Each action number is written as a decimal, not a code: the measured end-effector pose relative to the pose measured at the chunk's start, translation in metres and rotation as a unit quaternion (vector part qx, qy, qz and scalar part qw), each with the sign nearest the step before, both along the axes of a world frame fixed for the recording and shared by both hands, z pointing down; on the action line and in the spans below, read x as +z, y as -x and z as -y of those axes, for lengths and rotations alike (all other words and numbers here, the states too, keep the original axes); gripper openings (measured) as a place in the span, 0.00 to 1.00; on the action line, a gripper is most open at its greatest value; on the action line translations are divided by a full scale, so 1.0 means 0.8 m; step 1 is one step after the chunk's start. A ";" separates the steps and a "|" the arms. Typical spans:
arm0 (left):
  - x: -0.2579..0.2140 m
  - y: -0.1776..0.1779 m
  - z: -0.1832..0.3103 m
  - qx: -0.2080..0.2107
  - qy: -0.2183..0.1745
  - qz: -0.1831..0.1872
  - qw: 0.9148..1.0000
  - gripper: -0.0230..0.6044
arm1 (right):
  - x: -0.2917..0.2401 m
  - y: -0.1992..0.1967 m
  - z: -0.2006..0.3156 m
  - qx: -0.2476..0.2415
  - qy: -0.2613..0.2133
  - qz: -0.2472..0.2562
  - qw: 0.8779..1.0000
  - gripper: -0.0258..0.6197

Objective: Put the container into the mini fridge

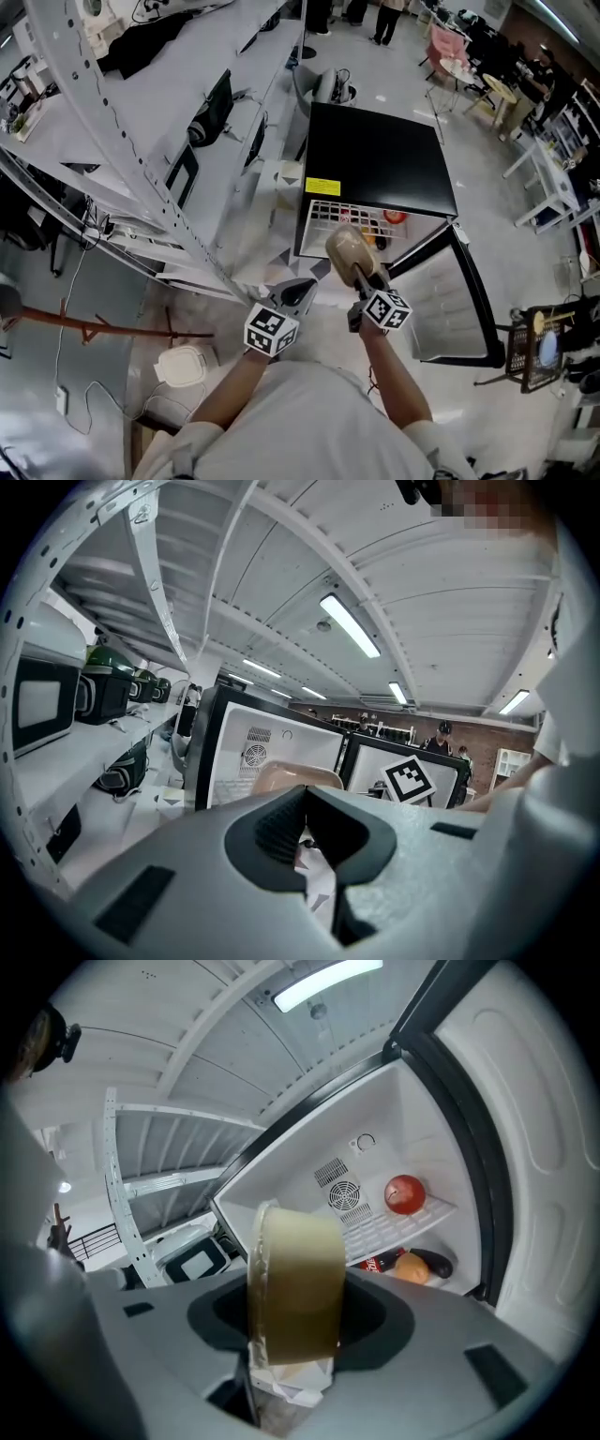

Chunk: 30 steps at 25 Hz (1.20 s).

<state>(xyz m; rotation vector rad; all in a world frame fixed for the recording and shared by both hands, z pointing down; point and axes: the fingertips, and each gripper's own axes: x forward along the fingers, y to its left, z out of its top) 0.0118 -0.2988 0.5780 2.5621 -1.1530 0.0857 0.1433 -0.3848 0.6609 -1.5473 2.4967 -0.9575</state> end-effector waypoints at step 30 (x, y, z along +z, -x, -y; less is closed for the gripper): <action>0.025 0.040 0.019 0.046 0.024 0.026 0.998 0.04 | 0.087 0.044 0.147 0.136 0.127 0.271 0.944 0.37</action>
